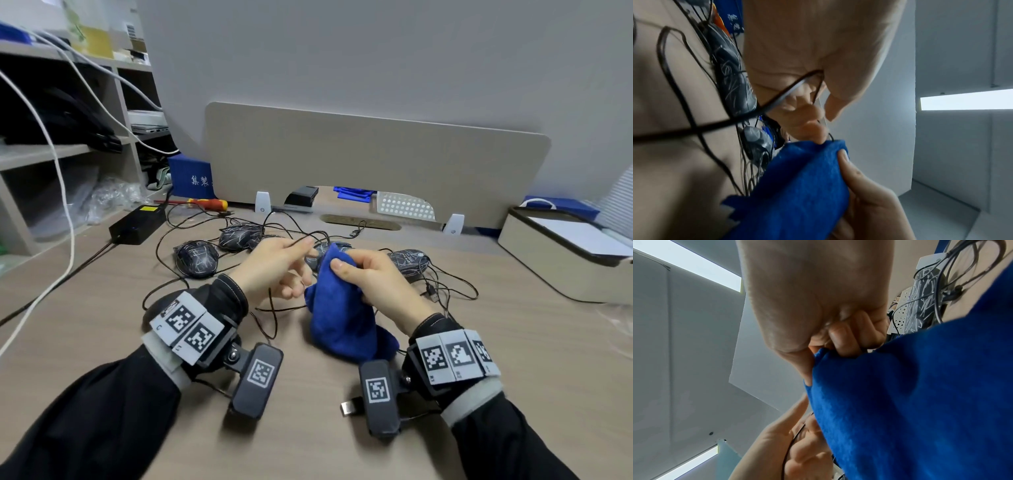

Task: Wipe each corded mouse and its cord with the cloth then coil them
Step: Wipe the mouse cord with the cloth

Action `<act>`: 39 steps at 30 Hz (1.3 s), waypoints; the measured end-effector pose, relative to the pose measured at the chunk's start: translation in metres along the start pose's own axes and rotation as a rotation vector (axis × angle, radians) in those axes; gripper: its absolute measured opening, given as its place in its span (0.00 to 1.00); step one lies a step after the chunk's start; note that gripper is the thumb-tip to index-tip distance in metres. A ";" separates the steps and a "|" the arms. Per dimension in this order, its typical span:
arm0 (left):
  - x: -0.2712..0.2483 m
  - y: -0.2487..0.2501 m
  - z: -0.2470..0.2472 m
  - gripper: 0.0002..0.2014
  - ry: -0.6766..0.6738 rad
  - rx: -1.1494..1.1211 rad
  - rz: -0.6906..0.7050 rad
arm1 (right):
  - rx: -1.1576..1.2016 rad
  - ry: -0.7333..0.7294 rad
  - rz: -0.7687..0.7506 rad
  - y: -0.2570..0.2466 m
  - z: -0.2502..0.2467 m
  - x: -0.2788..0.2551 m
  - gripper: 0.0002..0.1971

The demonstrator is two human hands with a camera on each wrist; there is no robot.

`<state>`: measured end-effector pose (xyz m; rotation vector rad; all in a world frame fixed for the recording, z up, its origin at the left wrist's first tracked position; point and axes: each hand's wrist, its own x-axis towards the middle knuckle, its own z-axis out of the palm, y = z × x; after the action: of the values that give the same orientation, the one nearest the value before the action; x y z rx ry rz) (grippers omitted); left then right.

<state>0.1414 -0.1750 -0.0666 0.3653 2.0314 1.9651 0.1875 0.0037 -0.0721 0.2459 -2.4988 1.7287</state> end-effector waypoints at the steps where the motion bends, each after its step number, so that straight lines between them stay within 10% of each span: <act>1: -0.001 -0.001 0.004 0.16 -0.031 -0.026 -0.007 | 0.000 -0.039 0.002 -0.001 0.001 -0.001 0.10; 11: -0.007 -0.004 0.007 0.09 -0.085 -0.244 0.075 | -0.062 -0.108 -0.024 0.000 0.006 -0.001 0.15; 21: 0.004 0.010 -0.048 0.08 0.245 -0.730 0.234 | -0.054 0.069 0.026 0.009 -0.012 0.003 0.14; 30: -0.006 0.003 -0.004 0.13 -0.065 -0.175 -0.039 | -0.076 0.039 0.047 0.004 -0.011 0.001 0.13; 39: -0.002 -0.003 -0.004 0.05 0.171 -0.169 -0.087 | 0.107 0.047 0.043 -0.011 -0.011 -0.010 0.12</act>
<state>0.1420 -0.1802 -0.0693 0.0732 1.9238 2.1585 0.1990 0.0112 -0.0597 0.1578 -2.3993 1.8651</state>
